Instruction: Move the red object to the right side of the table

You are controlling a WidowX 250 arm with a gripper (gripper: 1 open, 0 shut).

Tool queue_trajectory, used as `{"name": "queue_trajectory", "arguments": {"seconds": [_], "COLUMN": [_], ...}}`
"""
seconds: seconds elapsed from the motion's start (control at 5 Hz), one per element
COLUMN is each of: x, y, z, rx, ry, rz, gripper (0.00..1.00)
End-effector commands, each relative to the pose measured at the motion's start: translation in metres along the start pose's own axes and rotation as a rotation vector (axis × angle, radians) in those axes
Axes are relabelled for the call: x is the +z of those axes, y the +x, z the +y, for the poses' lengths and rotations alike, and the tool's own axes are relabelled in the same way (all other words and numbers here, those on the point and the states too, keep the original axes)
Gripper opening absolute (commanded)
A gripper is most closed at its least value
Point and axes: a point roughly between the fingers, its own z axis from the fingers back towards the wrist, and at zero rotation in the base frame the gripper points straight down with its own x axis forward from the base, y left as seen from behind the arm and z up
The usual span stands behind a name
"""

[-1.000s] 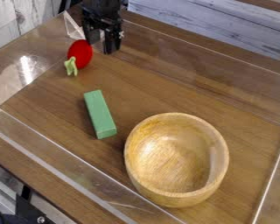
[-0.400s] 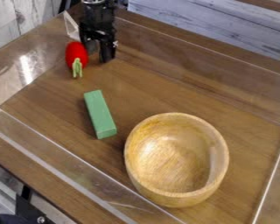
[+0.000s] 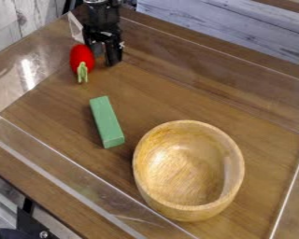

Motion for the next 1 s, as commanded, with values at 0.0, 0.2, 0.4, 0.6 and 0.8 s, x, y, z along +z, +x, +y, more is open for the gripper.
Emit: {"name": "queue_trajectory", "arguments": {"seconds": [0.0, 0.2, 0.4, 0.6, 0.8], "x": [0.01, 0.0063, 0.0032, 0.0018, 0.0043], "y": [-0.0015, -0.0045, -0.0066, -0.0076, -0.006], "z": [0.0094, 0.0169, 0.0163, 0.0163, 0.0103], "rx": [0.038, 0.071, 0.122, 0.145, 0.191], "ry": [-0.002, -0.018, -0.035, -0.036, -0.034], "rz": [-0.036, -0.04, -0.047, -0.042, -0.043], "gripper": [1.0, 1.0, 1.0, 0.0, 0.0]}}
